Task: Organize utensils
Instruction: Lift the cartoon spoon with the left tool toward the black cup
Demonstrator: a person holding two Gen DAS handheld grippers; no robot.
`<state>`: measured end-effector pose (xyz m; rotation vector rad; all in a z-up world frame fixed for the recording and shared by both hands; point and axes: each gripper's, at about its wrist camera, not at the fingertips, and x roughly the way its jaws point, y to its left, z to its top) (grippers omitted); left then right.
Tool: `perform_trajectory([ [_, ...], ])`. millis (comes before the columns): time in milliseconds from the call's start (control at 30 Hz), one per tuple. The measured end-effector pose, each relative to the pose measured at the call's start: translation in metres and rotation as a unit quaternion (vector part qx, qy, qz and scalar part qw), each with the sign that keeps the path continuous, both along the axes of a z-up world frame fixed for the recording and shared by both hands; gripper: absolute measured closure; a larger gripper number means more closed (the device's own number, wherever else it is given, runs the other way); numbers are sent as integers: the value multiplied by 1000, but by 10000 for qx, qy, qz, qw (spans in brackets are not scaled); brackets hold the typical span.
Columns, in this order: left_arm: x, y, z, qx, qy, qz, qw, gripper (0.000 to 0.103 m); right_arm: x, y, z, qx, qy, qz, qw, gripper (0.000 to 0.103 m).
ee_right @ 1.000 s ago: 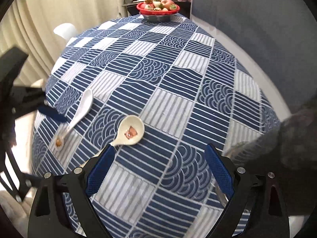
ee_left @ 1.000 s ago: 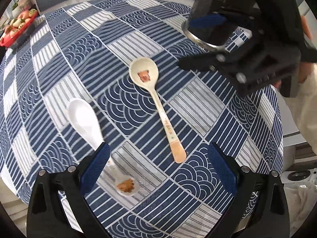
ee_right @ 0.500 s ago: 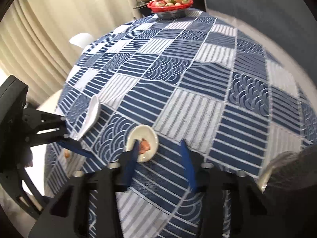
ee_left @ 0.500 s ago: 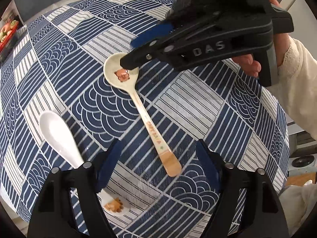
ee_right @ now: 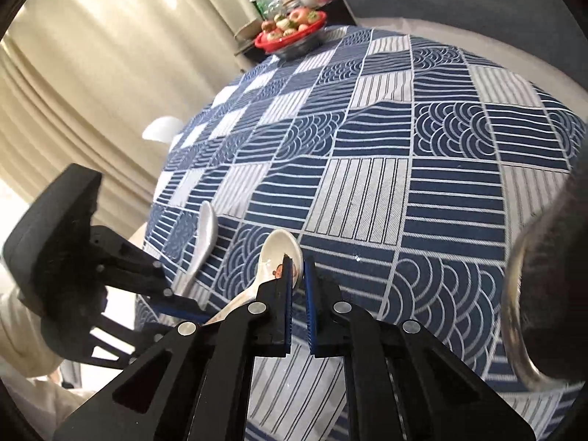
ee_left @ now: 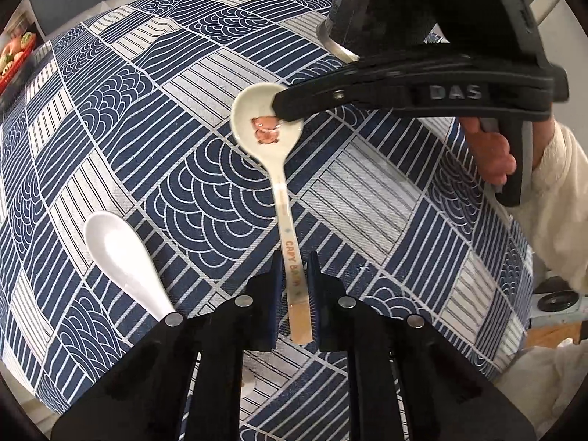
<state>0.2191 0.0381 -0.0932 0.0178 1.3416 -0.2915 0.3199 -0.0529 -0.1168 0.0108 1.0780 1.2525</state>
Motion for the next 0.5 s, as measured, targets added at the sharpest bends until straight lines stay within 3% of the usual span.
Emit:
perform_trajectory([
  [500,-9,0,50,193,-403,-328,9985,92,-14,-33,66,327,-493,-348,9976,98],
])
